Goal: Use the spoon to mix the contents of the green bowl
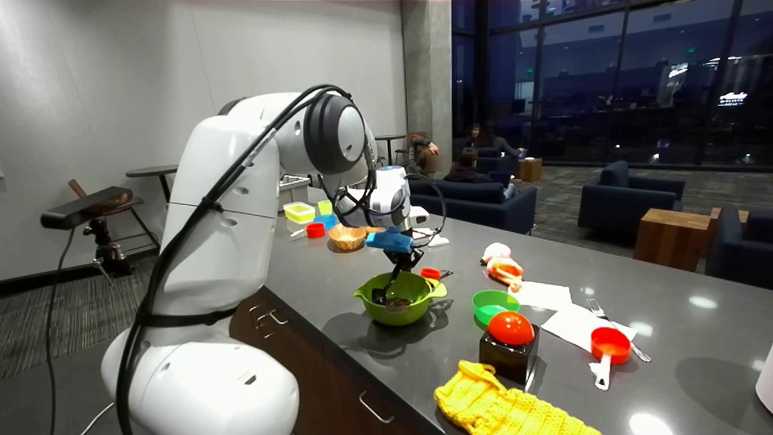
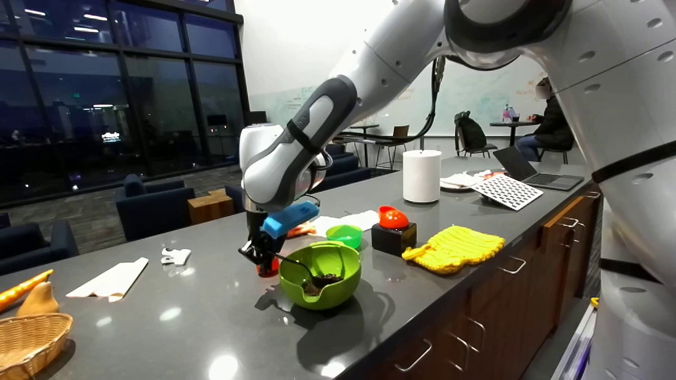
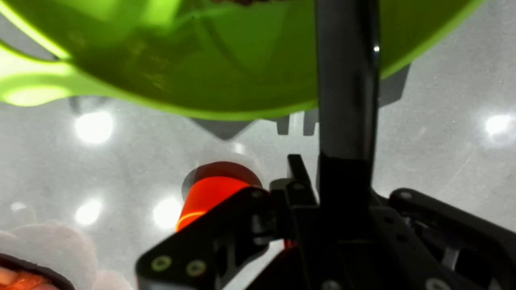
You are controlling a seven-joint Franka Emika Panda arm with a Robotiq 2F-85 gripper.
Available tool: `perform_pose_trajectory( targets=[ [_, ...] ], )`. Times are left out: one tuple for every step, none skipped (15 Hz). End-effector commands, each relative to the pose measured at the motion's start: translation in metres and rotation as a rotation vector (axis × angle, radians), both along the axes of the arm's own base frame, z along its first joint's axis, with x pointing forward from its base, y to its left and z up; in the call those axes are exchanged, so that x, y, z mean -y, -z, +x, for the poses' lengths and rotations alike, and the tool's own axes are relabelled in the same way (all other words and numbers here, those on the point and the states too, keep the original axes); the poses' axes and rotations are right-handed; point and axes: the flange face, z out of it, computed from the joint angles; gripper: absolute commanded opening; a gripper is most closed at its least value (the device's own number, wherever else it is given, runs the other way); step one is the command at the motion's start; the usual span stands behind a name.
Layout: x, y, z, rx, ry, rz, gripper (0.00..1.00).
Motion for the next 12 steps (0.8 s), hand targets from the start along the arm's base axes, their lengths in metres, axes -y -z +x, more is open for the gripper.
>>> perform_pose_trajectory(
  targets=[
    [-0.003, -0.003, 0.006, -0.020, -0.015, 0.002, 0.00],
    [-0.003, -0.002, 0.007, -0.018, -0.018, -0.002, 0.00],
    [-0.004, -0.004, 0.008, -0.019, -0.019, -0.002, 0.00],
    [-0.004, -0.004, 0.009, -0.012, -0.023, -0.003, 0.00],
    [-0.004, -0.005, 0.010, -0.003, -0.027, -0.004, 0.00],
    [-0.005, -0.006, 0.011, 0.002, -0.032, -0.002, 0.00],
    [-0.005, -0.006, 0.012, 0.014, -0.039, -0.001, 0.00],
    [-0.006, -0.006, 0.014, 0.024, -0.045, 0.000, 0.00],
    [-0.007, -0.007, 0.015, 0.044, -0.055, 0.010, 0.00],
    [-0.008, -0.007, 0.017, 0.072, -0.066, 0.025, 0.00],
    [-0.008, -0.007, 0.019, 0.104, -0.075, 0.039, 0.00],
    [-0.009, -0.007, 0.022, 0.140, -0.081, 0.064, 0.00]
  ],
)
